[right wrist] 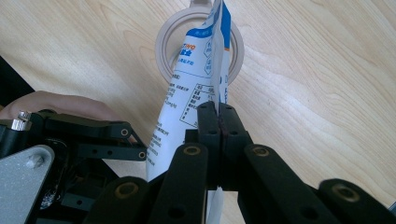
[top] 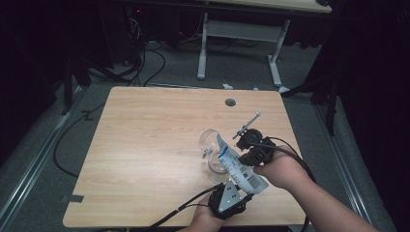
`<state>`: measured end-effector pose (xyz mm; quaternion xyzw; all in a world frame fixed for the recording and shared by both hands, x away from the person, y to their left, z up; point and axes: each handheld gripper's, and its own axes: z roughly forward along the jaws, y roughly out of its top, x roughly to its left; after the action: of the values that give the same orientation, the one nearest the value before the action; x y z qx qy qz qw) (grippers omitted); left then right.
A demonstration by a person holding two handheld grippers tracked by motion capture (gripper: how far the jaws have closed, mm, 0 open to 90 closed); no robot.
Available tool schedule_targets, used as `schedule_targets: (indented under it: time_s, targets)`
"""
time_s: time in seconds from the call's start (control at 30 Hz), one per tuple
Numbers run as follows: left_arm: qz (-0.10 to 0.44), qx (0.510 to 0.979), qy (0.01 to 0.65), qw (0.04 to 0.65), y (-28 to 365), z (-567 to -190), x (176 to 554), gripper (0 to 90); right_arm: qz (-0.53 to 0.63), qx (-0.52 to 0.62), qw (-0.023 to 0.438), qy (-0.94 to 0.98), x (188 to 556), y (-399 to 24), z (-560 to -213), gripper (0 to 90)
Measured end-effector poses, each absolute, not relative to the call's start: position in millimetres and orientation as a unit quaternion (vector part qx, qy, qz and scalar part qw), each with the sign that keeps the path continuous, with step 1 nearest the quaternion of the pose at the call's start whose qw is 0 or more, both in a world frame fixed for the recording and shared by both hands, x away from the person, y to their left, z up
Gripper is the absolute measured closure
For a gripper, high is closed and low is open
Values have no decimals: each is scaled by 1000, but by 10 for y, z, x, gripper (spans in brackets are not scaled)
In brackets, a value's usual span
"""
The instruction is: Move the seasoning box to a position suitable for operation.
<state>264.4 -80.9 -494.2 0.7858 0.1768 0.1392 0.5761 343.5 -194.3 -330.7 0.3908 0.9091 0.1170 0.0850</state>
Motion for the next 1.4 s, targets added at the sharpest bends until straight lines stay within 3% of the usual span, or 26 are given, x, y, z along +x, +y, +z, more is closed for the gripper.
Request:
schedule_targets:
  time_s: [1.4]
  targets:
    - [141,784,177,577,-805,-4913,2648,628,112,378,87,915,3464,-1903,-3287,900]
